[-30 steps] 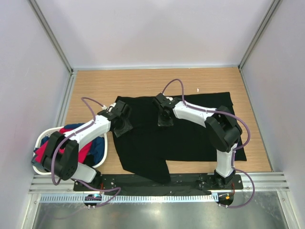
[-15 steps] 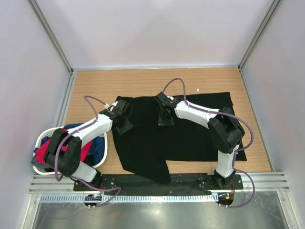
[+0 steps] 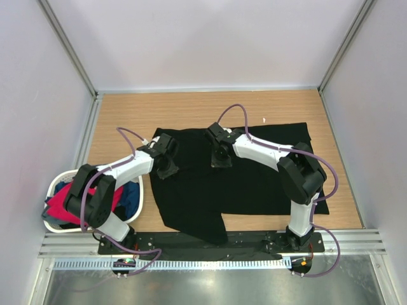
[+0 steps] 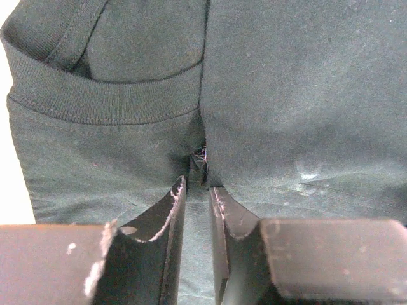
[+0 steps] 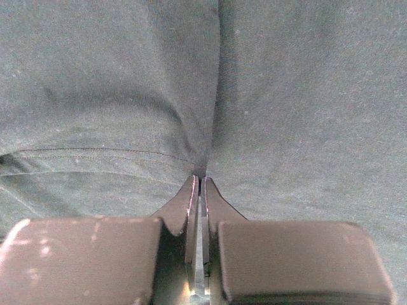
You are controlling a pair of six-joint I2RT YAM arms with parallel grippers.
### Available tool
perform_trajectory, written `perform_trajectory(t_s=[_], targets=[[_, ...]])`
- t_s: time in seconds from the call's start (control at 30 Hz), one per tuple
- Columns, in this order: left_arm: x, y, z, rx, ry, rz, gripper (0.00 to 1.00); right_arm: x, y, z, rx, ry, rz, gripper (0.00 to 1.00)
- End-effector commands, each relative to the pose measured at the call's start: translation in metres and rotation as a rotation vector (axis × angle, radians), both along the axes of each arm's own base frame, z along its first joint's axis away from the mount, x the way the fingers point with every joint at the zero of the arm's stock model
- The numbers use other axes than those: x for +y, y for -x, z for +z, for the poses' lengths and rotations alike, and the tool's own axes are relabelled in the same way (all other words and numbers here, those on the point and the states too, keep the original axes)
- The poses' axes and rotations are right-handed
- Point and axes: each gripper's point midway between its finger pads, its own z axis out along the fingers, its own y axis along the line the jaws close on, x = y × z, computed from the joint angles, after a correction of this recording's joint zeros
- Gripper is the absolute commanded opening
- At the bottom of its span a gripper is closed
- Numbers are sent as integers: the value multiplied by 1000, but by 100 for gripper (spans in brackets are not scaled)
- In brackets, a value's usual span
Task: Fold and stack the t-shirts
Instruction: Fold the tshirt
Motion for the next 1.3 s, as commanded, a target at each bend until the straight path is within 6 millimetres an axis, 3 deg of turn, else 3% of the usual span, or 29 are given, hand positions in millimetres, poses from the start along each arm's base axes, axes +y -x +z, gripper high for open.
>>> perform_trajectory(t_s=[0.0, 0.17, 0.57, 0.9, 1.27], targets=[[-3, -9, 5, -41, 0, -3, 19, 5, -6, 18, -41, -21, 4, 6], [-7, -9, 14, -52, 32, -7, 0, 4, -7, 19, -44, -22, 0, 6], [-3, 12, 55, -75, 109, 40, 0, 7, -6, 37, -63, -56, -13, 6], [-4, 32, 36, -12, 104, 25, 0, -3, 6, 26, -19, -24, -6, 6], [0, 47, 36, -13, 97, 32, 0, -11, 17, 18, 21, 6, 2, 7]])
